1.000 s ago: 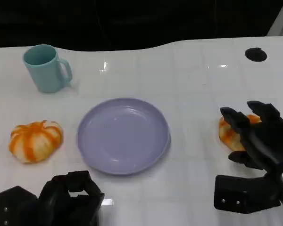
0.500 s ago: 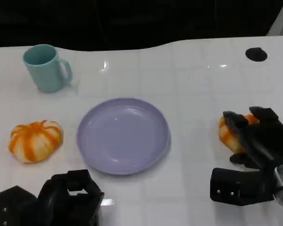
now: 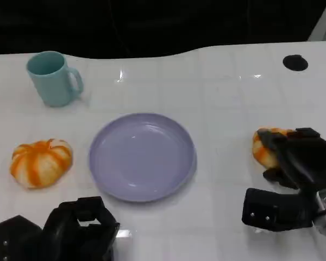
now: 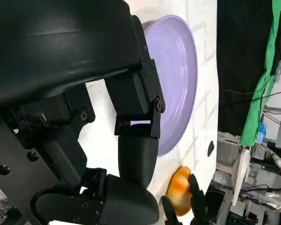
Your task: Grasp the bread from the table and place it into the plate.
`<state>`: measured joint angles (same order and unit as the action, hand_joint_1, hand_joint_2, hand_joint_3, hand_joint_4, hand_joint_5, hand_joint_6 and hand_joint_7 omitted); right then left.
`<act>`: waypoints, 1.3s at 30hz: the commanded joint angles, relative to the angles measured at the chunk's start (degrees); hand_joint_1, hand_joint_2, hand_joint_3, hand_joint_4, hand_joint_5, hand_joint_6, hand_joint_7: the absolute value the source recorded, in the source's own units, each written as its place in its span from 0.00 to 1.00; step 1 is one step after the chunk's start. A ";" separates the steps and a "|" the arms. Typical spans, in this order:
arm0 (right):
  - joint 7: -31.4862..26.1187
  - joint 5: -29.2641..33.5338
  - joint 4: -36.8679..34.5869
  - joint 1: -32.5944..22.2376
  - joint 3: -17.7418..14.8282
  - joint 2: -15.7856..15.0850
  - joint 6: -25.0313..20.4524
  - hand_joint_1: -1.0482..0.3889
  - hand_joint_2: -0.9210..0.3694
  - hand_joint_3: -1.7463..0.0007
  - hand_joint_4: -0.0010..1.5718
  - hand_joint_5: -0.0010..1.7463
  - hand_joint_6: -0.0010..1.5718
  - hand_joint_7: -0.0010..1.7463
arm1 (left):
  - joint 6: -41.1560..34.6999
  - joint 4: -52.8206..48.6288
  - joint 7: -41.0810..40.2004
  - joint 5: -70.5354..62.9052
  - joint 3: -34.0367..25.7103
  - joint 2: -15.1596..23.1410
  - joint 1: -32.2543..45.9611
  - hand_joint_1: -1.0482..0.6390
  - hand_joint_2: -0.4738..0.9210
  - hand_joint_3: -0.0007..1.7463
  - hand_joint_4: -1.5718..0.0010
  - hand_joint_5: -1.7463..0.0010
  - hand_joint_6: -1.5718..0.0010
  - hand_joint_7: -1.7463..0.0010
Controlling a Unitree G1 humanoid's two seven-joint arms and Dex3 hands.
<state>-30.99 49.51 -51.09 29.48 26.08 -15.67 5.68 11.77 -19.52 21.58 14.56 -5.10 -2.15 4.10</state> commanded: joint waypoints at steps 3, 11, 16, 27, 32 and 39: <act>-7.44 -1.18 -6.13 2.62 1.10 0.03 4.42 0.61 0.01 0.96 0.52 0.97 0.52 0.73 | -0.51 0.90 -0.49 0.20 -0.13 0.38 0.88 0.00 0.65 0.56 0.00 0.30 0.10 0.48; -10.59 -2.89 -7.74 3.36 1.37 0.42 7.02 0.61 0.01 0.91 0.54 1.00 0.40 1.00 | -0.59 1.10 -0.36 0.21 -0.15 0.44 0.94 0.00 0.65 0.56 0.00 0.30 0.10 0.48; -13.72 -2.79 -7.71 3.29 1.70 0.60 7.99 0.61 0.21 0.64 0.55 1.00 0.40 1.00 | -0.23 0.70 -0.27 0.18 -0.27 0.47 0.83 0.00 0.65 0.56 0.00 0.30 0.10 0.48; -18.25 -3.07 -4.81 2.02 2.12 0.45 12.96 0.61 0.37 0.34 0.59 1.00 0.45 1.00 | -0.44 1.05 -0.37 0.03 -0.15 0.48 0.90 0.00 0.65 0.56 0.00 0.30 0.10 0.47; -17.08 -3.95 0.22 0.74 1.87 0.73 15.17 0.62 0.39 0.30 0.61 1.00 0.47 1.00 | -0.30 0.82 -0.48 -0.04 -0.17 0.43 0.85 0.00 0.64 0.56 0.00 0.30 0.10 0.47; -14.50 -4.05 9.37 -1.22 2.15 1.90 17.85 0.61 0.43 0.23 0.63 1.00 0.48 1.00 | -1.05 1.16 -0.68 -0.05 -0.03 0.35 0.87 0.00 0.64 0.56 0.00 0.30 0.09 0.47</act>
<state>-47.17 46.21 -45.13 29.39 28.26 -13.97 22.66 11.15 -18.93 21.57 14.58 -5.07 -2.26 4.50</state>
